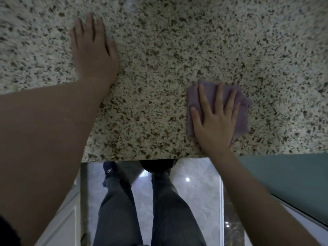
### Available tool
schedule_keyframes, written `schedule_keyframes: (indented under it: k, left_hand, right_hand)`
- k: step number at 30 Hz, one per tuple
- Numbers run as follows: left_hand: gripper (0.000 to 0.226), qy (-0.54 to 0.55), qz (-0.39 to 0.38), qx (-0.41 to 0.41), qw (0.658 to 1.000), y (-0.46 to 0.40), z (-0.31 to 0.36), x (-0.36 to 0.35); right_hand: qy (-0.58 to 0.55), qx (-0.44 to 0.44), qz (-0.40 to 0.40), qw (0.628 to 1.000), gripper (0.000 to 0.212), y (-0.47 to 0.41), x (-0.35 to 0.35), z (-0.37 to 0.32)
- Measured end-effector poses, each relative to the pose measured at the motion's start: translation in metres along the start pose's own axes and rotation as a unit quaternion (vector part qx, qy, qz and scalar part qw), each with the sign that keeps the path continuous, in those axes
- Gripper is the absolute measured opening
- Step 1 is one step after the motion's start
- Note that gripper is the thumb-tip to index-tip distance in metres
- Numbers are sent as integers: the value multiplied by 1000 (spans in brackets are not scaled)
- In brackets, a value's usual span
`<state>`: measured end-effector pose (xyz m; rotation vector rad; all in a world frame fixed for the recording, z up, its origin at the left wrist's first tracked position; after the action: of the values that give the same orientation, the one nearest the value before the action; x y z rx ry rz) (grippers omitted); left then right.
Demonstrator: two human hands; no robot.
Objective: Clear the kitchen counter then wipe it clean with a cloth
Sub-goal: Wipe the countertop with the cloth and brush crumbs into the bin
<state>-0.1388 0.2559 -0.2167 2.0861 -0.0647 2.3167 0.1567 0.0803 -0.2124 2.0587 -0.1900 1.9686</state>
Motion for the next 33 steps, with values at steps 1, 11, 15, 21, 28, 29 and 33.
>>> schedule_keyframes:
  k: [1,11,15,21,28,29,33]
  left_hand:
    - [63,6,2,-2,1000,0,0,0]
    - [64,22,-15,0,1000,-1,-2,-1]
    - [62,58,-52,-26,997,-7,-5,-1]
    - [42,251,-145,-184,939,25,-59,24]
    - [26,441,-20,-3,897,80,-151,80]
    - [29,446,13,17,895,86,-170,87]
    - [32,373,47,48,925,89,-226,88]
  right_hand:
    - [0,-12,-3,1000,58,11,-1,-9]
    - [-27,-22,-20,999,64,72,-12,-127]
    - [-52,-43,-12,998,64,76,-17,-179]
    - [-89,-82,33,992,63,33,-16,-225]
    - [-55,2,18,998,60,-42,-13,-268]
    - [-54,14,16,998,60,-48,-12,-276]
    - [-34,46,17,998,64,-33,-14,-293]
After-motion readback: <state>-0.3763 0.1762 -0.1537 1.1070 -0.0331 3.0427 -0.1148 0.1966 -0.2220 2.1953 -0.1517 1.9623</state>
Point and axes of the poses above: each hand's wrist, its own y-axis away from the middle knuckle, its own x-axis out of the back of the hand, z = x × y, the point moved 5 cm from there along -y, towards the middle knuckle, and after that the axes turned 6 degrees about -x, right-handed, at the moved point
